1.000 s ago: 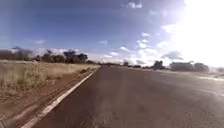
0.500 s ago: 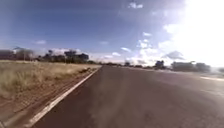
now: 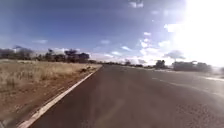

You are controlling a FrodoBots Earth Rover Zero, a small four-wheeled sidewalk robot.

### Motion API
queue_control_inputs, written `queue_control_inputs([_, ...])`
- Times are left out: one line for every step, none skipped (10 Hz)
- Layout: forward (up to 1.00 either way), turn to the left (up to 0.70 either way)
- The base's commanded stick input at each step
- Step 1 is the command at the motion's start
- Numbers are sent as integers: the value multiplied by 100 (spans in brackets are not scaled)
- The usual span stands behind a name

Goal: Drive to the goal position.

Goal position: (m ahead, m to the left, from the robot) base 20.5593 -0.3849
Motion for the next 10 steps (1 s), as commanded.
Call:
queue_control_inputs([50, 0])
queue_control_inputs([50, 0])
queue_control_inputs([50, 0])
queue_control_inputs([50, 0])
queue_control_inputs([50, 0])
queue_control_inputs([50, 0])
queue_control_inputs([50, 0])
queue_control_inputs([50, 0])
queue_control_inputs([50, 0])
queue_control_inputs([50, 0])
